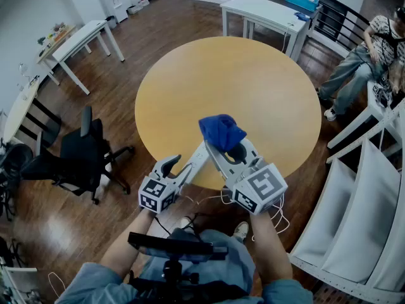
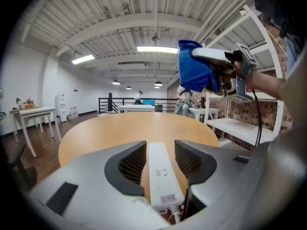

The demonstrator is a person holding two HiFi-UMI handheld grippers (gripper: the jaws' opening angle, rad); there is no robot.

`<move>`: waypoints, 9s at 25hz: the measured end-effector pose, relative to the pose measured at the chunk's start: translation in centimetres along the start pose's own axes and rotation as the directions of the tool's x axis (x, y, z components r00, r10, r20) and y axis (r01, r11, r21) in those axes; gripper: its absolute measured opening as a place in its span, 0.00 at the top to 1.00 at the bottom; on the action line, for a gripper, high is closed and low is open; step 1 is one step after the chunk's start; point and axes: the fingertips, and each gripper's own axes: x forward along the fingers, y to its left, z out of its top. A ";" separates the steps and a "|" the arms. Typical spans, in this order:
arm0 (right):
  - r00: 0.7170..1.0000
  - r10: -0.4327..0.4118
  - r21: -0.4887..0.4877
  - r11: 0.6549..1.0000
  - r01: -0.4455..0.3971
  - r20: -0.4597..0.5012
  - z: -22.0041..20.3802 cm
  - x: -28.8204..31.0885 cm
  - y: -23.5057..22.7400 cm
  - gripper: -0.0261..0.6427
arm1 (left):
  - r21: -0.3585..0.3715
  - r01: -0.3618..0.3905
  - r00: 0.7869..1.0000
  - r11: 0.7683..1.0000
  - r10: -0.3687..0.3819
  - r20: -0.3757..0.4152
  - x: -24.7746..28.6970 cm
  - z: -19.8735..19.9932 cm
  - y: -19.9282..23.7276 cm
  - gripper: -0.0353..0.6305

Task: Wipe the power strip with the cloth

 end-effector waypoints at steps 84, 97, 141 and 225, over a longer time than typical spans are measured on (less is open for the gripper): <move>0.995 -0.015 -0.041 0.999 0.020 0.097 8.8 1.5 -6.4 0.86 | 0.296 -0.134 0.967 0.946 0.059 0.250 -2.4 14.7 -3.3 0.51; 0.992 -0.039 -0.125 0.991 0.054 0.121 10.5 2.3 -6.8 0.86 | 0.337 -0.114 0.967 0.935 0.026 0.255 -0.9 17.0 -2.9 0.51; 0.988 0.105 -0.071 0.993 -0.098 0.109 5.0 1.1 0.4 0.87 | 0.117 -0.089 0.958 0.989 0.053 0.282 -3.7 17.5 0.0 0.51; 0.988 0.133 -0.073 0.988 -0.139 -0.080 6.2 8.6 1.7 0.86 | 0.477 -0.075 0.986 0.876 -0.006 0.166 -1.3 15.8 -4.3 0.51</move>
